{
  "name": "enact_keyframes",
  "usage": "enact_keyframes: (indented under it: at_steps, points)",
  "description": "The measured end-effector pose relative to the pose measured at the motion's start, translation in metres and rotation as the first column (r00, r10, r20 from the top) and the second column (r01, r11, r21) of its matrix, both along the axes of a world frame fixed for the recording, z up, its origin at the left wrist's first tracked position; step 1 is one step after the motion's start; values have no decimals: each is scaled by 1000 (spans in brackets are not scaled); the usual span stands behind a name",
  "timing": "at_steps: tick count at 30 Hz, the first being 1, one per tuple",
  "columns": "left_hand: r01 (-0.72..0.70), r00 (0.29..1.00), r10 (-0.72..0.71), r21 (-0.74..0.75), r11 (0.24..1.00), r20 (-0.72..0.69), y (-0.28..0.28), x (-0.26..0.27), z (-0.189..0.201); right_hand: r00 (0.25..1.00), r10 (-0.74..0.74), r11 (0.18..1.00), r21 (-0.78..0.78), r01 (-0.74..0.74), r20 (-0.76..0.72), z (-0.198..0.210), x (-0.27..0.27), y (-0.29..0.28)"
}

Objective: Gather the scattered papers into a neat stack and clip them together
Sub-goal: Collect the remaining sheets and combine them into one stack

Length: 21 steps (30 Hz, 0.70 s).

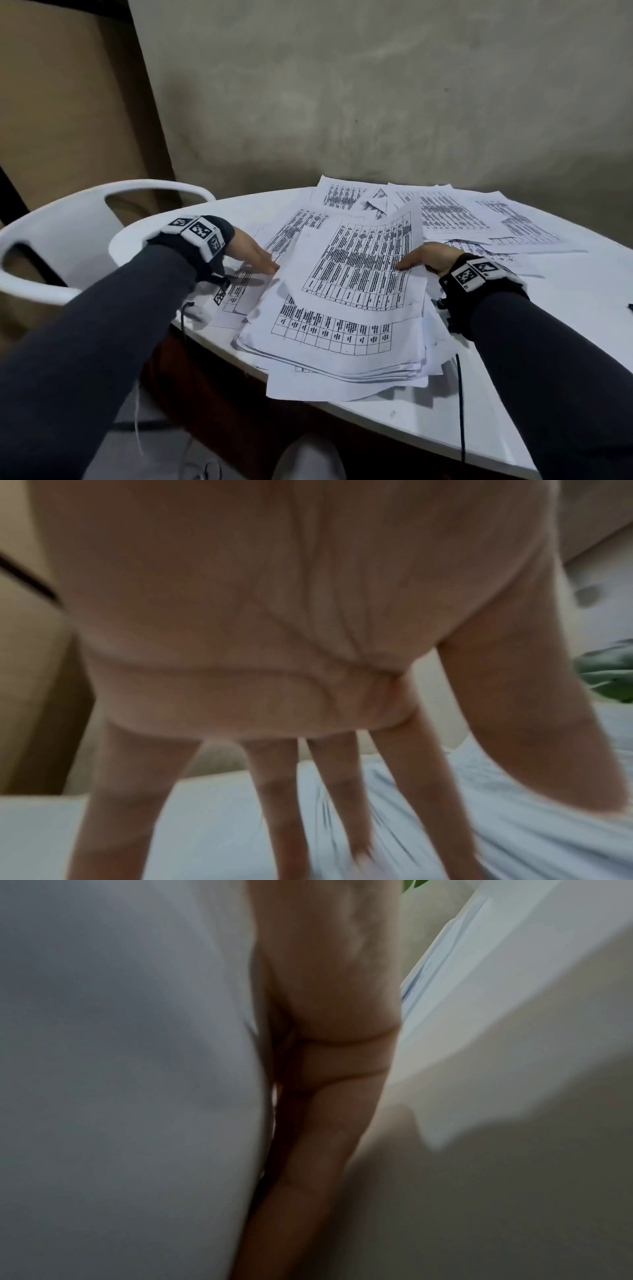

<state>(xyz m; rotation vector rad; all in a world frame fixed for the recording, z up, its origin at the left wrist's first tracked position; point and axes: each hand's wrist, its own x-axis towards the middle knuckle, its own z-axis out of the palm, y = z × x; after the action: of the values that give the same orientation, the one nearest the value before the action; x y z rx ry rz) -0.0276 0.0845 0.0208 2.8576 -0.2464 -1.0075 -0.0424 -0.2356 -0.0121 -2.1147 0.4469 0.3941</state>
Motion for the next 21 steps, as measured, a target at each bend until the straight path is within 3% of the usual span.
enact_keyframes:
  at_steps: [3,5,8,12,15,18,21]
  points:
    - [-88,995,93,-162,983,22,15,-3,5,1000,21,1000,-11,-21,14,1,-2,2]
    - [-188,961,231,-255,949,152,20,-4,1,999,43,999,4,-43,2,4,-7,4]
    - [-254,910,292,-160,954,293,21,-3,-8,998,63,997,36,-64,26,8,-15,8]
    - [-330,924,373,-317,889,84,22,-2,-11,977,214,974,68,-215,23,3,-10,19]
    - [-350,901,428,-451,821,78,30,-6,-16,952,305,951,54,-305,6,-4,3,37]
    - [-384,893,447,-622,682,-61,40,-13,-25,941,338,940,33,-339,21,-6,3,56]
    - [-421,831,553,-722,549,-64,50,-19,-34,937,322,940,72,-334,137,-2,-6,69]
